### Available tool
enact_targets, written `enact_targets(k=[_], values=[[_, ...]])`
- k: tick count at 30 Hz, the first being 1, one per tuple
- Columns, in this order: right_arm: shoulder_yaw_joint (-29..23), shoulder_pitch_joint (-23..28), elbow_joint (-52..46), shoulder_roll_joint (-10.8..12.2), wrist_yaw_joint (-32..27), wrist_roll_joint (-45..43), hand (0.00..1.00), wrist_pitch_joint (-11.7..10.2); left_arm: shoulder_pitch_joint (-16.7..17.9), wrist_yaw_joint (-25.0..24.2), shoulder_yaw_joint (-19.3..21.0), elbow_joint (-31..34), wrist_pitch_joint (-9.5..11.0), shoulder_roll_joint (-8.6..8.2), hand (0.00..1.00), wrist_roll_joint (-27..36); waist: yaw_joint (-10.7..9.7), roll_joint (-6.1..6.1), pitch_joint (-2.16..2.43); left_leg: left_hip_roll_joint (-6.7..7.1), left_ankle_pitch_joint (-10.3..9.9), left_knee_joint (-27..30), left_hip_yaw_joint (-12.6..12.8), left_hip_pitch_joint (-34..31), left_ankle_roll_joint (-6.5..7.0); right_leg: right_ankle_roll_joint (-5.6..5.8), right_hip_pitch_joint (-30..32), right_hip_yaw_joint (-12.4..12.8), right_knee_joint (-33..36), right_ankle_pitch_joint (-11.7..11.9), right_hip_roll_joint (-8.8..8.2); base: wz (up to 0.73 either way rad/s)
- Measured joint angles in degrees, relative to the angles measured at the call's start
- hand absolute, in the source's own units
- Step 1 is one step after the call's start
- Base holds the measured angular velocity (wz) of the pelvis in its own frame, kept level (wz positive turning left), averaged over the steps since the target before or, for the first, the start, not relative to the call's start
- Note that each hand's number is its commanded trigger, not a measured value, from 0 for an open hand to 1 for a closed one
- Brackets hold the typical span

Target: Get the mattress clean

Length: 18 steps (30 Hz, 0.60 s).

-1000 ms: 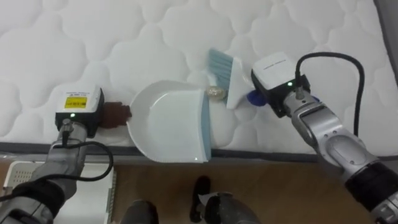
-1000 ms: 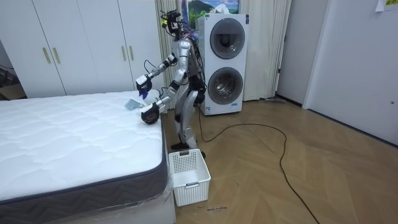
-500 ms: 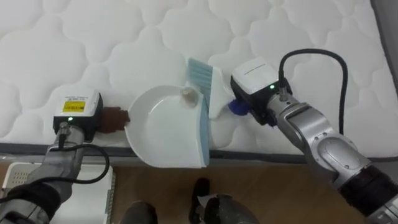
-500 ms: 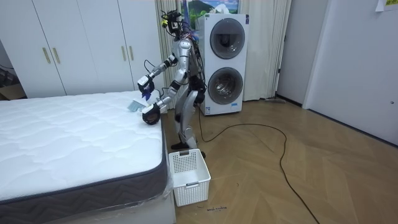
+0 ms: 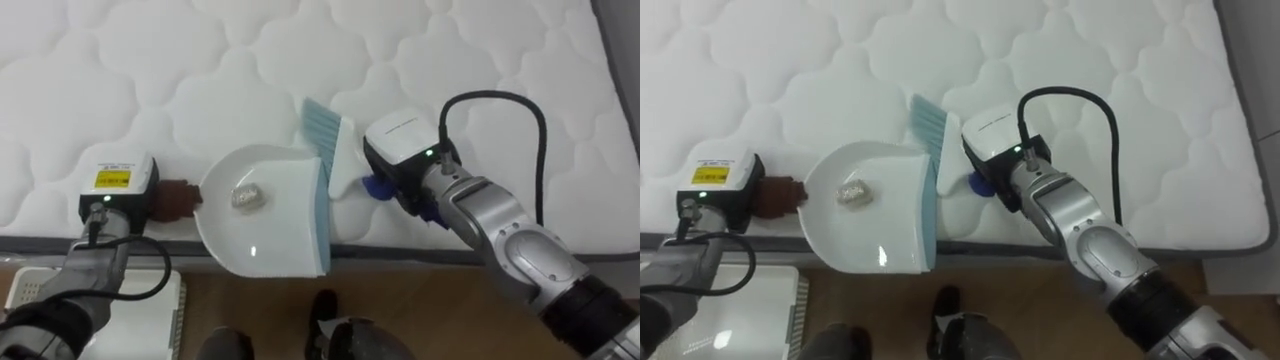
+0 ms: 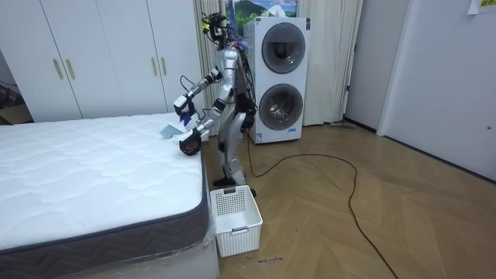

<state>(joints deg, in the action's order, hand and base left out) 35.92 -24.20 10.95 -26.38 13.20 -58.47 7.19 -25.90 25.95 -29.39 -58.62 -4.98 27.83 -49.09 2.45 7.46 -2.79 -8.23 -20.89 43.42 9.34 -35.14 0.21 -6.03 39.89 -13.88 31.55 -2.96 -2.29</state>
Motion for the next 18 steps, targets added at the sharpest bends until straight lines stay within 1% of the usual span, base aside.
enact_targets(k=[5, 9, 13, 15, 18], values=[[0.0, 0.0, 0.0, 0.0, 0.5, 0.7, 1.0, 0.0, 0.4, 0.0, 0.0, -0.1, 0.0, 0.06, 1.0, 0.0, 0.5, 0.01, 0.0, -0.03, 0.2, -0.1, -0.1, 0.0, -0.42, -0.28, 0.1, 0.0, 0.2, -0.3, -0.04, 0.0], [0.0, 0.0, 0.0, 0.0, 0.6, 1.0, 1.0, 0.0, 0.5, 0.0, 0.0, -0.5, 0.0, 0.06, 1.0, 0.1, 0.6, 0.01, -0.01, -0.03, 0.3, -0.1, -0.3, -0.1, -0.57, -0.28, 0.1, 0.0, 0.2, -0.3, -0.04, 0.0], [-0.1, 0.0, 0.2, -0.6, 0.3, 2.7, 1.0, -0.2, 0.5, 0.2, 0.0, -0.6, 0.2, 0.05, 1.0, 0.2, 0.5, 0.0, -0.02, 0.01, 0.3, -0.1, -0.6, -0.3, -0.59, -0.23, 0.0, -0.4, 0.2, -0.4, -0.39, 0.04], [-0.1, 0.0, 1.3, -0.9, -0.5, 4.4, 1.0, -0.4, 0.7, 0.4, 0.0, -0.6, 0.4, 0.06, 1.0, 0.2, 0.4, -0.02, -0.03, 0.02, 0.3, -0.1, -0.6, -0.1, -0.59, -0.34, -0.2, -0.4, 0.2, -0.3, -0.41, 0.0], [-0.8, 0.0, 4.0, -1.0, -2.5, 5.8, 1.0, -1.9, 0.7, 0.7, 0.1, -0.6, 1.7, 0.15, 1.0, 1.0, 0.6, 0.03, -0.05, 0.04, 0.2, -0.1, -0.7, -0.1, -0.52, -0.34, -0.3, -0.4, 0.1, -0.3, -0.45, 0.0]])
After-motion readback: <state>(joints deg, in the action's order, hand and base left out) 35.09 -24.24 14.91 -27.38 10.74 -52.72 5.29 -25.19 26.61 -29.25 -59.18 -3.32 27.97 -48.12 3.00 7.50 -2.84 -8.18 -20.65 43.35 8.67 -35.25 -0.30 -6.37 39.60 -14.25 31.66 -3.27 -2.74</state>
